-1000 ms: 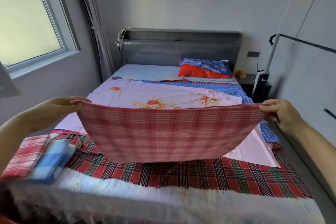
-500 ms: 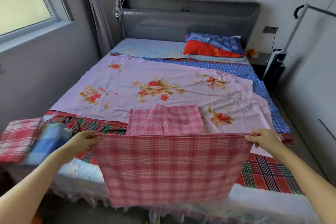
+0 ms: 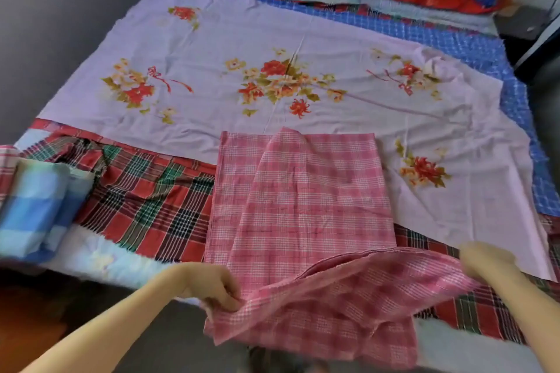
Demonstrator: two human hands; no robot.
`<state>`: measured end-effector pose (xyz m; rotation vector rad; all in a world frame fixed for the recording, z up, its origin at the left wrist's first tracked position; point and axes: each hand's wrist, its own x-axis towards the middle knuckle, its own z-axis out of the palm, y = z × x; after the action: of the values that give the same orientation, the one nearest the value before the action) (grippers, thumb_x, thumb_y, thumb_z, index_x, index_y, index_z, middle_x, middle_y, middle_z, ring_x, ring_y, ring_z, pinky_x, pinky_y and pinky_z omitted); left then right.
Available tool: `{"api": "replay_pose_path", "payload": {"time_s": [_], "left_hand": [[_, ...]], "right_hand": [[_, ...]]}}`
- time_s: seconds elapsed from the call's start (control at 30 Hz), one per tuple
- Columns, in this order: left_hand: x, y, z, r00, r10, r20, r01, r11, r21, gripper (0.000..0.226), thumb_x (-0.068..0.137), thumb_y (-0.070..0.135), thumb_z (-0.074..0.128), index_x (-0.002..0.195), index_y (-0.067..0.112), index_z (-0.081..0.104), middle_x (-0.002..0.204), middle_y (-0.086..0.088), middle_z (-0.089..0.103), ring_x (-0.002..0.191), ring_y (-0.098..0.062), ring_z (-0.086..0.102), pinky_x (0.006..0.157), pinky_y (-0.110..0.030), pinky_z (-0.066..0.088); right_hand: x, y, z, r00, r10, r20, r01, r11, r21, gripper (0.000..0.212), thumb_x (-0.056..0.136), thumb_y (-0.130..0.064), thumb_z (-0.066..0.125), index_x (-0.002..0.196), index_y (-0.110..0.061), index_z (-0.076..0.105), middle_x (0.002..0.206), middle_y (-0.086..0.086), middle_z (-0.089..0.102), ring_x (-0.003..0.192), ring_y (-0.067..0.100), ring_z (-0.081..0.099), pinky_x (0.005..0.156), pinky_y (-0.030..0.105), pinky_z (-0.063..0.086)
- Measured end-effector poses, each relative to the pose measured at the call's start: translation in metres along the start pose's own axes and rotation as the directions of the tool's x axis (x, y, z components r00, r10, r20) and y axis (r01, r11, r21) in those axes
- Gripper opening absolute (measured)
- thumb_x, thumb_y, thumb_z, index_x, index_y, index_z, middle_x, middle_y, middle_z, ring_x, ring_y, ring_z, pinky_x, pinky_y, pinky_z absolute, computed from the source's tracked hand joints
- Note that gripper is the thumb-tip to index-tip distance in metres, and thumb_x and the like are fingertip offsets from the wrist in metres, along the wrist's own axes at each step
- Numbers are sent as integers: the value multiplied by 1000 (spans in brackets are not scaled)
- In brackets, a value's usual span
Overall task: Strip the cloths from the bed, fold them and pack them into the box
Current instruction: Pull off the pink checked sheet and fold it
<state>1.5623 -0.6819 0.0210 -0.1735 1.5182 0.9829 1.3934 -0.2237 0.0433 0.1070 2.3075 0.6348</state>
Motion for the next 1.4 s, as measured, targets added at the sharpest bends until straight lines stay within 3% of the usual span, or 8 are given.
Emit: {"api": "replay_pose_path", "payload": {"time_s": [0.17, 0.27, 0.47, 0.7, 0.9, 1.0, 1.2, 1.4], "left_hand": [[51, 0, -4, 990, 46, 131, -61, 992, 113, 12, 91, 25, 62, 86, 33, 69, 78, 20, 66, 74, 5, 61, 78, -16, 51], [79, -12, -38, 958, 122, -261, -154, 982, -105, 19, 94, 27, 56, 97, 13, 68, 87, 9, 67, 75, -3, 61, 79, -21, 51], [139, -34, -103, 526, -188, -829, -101, 955, -280, 21, 93, 14, 51, 74, 12, 59, 67, 0, 57, 63, -18, 52, 55, -24, 37], [185, -28, -124, 657, -162, -736, -294, 844, -449, 18, 97, 27, 50, 84, 28, 62, 79, 5, 63, 75, -16, 58, 63, -24, 45], [180, -14, -113, 808, 59, -586, -364, 833, -418, 14, 96, 23, 52, 104, 19, 63, 76, 6, 61, 65, -12, 58, 59, -23, 50], [185, -5, -101, 748, 142, -649, -258, 962, -87, 21, 90, 34, 60, 110, 27, 58, 88, 16, 57, 73, -1, 53, 69, -17, 46], [204, 7, -85, 532, 149, -834, -78, 989, 127, 46, 81, 42, 66, 120, 25, 50, 114, 8, 49, 103, -13, 45, 81, -21, 38], [215, 14, -84, 579, 102, -809, -122, 992, 37, 37, 83, 34, 65, 115, 22, 51, 96, 10, 59, 84, -11, 55, 69, -25, 43]], "right_hand": [[44, -70, -22, 996, 88, -32, -92, 986, -138, 30, 98, -20, 38, 123, -22, 55, 135, -2, 53, 122, 19, 52, 97, 31, 45], [73, -134, -49, 985, -61, -159, 40, 990, -136, 25, 96, -20, 44, 113, -21, 62, 118, -1, 63, 112, 17, 58, 90, 27, 45], [107, -281, -116, 760, -363, -539, 476, 876, 81, 25, 93, -23, 51, 112, -11, 62, 110, 10, 66, 102, 31, 60, 83, 37, 47], [165, -399, -196, 717, -403, -569, 553, 826, 111, 75, 85, -53, 60, 139, -8, 36, 139, 13, 46, 127, 33, 40, 104, 41, 31], [166, -350, -192, 739, -462, -490, 643, 700, 310, 15, 70, -15, 78, 74, -21, 65, 82, 3, 67, 84, 21, 60, 78, 30, 45], [157, -271, -145, 708, -564, -426, 706, 575, 413, 35, 61, 1, 81, 57, -25, 57, 54, -10, 56, 53, 3, 48, 57, 19, 36], [181, -182, -51, 841, -515, -163, 541, 809, 231, 43, 53, -6, 74, 71, -42, 58, 64, -13, 63, 72, 17, 65, 68, 31, 48], [187, -216, -67, 924, -309, -225, 348, 437, 829, 47, 78, -8, 73, 119, -18, 53, 103, 7, 62, 91, 19, 61, 83, 27, 50]]}}
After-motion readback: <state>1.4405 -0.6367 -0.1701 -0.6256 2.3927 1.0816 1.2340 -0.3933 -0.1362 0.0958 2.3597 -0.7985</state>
